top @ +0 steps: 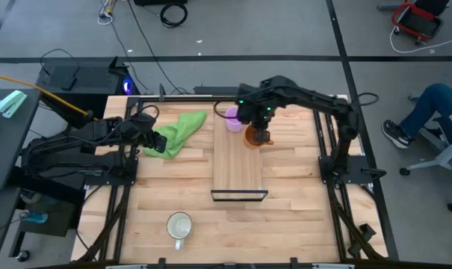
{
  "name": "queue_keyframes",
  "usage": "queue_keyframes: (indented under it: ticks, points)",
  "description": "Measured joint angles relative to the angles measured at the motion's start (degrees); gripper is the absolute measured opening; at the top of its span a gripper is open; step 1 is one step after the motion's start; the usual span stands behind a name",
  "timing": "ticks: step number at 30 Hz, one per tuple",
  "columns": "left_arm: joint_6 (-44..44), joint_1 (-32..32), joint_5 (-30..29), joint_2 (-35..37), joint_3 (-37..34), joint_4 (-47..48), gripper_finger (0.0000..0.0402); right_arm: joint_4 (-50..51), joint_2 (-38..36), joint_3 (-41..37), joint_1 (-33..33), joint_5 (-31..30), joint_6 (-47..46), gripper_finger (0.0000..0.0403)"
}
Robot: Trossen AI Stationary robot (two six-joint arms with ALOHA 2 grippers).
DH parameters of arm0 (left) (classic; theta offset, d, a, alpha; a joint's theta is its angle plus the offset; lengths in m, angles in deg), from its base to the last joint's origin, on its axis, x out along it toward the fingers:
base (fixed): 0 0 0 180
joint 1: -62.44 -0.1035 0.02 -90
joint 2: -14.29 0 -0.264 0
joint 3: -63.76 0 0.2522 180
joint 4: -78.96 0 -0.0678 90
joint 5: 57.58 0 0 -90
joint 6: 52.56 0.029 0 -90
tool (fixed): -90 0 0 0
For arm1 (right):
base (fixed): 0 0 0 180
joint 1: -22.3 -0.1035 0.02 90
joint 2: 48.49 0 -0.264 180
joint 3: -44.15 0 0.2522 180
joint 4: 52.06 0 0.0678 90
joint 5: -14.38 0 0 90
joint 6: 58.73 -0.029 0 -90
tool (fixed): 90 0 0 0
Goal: Stack small to large cups/mugs on shelf
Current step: Put the orange mug on the shelf
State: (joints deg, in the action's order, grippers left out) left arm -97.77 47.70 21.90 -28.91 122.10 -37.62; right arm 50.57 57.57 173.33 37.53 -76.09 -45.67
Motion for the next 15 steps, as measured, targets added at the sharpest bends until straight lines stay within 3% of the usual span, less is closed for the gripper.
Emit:
queue_keyframes:
  ticks: [15]
  points:
    - [0.0, 0.0, 0.0, -2.1, 0.0, 0.0, 0.0021, -7.2, 8.9, 0.1, 0.0, 4.8, 4.8, 0.0016]
